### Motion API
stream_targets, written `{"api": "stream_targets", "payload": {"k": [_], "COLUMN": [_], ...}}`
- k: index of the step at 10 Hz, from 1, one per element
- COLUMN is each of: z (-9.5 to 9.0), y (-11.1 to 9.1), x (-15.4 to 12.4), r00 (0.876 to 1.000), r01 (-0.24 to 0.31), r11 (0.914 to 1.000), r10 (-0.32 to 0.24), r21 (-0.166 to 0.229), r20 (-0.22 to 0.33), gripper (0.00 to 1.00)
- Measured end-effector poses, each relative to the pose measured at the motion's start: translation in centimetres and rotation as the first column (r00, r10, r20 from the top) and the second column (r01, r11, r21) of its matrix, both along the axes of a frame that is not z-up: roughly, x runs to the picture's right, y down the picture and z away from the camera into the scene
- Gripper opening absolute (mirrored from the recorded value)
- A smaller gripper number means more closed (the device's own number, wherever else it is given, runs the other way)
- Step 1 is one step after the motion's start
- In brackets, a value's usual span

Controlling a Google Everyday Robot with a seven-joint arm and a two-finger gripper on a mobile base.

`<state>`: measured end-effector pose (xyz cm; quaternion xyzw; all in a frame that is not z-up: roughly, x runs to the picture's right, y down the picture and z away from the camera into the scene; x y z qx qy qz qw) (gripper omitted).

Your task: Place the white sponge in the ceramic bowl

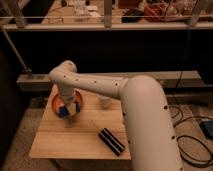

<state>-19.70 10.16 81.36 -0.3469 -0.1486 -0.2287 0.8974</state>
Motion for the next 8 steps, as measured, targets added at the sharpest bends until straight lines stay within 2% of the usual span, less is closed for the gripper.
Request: {"api": "stream_targets", "payload": {"k": [8], "z": [0.36], "y": [-0.68], "x": [-0.72], "r00": [1.0], "r01": [-0.01], "r11": [0.9999], "r10": [0.01], "r21": [-0.001], "r20": [-0.023], "gripper": [0.01]}}
